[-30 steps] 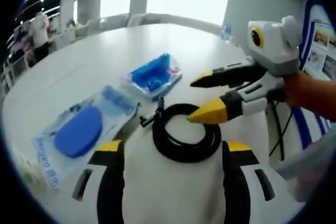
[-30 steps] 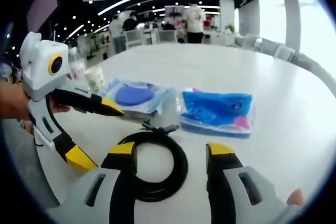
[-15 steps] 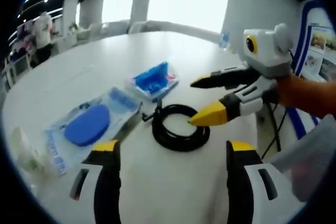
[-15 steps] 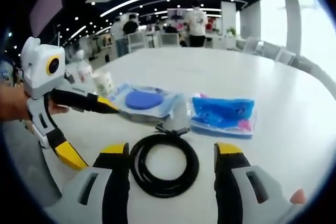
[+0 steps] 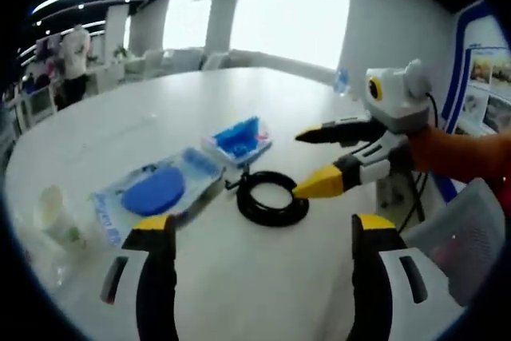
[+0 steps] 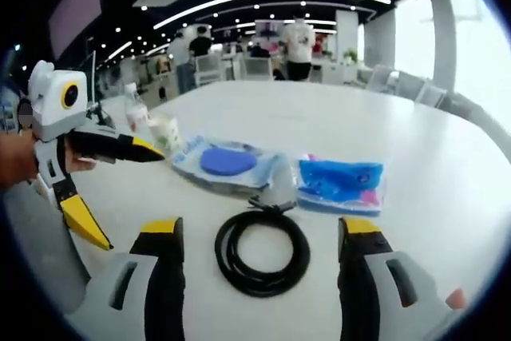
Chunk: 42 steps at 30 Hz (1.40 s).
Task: Arrange the tabletop items into an orderly group along one side of the table until the central work area is clear of visible clutter.
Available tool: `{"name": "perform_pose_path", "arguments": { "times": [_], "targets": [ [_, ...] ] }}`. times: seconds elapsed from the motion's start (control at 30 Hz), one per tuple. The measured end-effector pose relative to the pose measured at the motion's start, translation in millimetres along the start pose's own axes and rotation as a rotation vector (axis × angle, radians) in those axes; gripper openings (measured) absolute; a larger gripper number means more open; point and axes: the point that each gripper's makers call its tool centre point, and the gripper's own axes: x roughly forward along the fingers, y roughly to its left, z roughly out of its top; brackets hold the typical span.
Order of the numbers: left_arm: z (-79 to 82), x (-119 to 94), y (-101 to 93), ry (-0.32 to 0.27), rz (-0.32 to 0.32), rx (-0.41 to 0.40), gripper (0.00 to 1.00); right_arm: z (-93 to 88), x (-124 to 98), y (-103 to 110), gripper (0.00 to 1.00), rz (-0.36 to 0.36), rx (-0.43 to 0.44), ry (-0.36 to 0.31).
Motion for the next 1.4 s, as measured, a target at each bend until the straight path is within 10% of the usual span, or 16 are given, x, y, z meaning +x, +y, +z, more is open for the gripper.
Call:
{"name": "perform_pose_path", "arguments": {
  "times": [0.5, 1.4],
  "targets": [
    [-0.5, -24, -4.5, -0.021, -0.009, -0.03, 0.99, 7.3, -15, 6, 0.99, -0.028, 0.023, -0.042],
    [7.0, -148, 7.4, -0.196, 0.157, -0.067, 0.99, 45.2, -63, 43, 1.0, -0.068, 0.002, -0.147]
  ]
}}
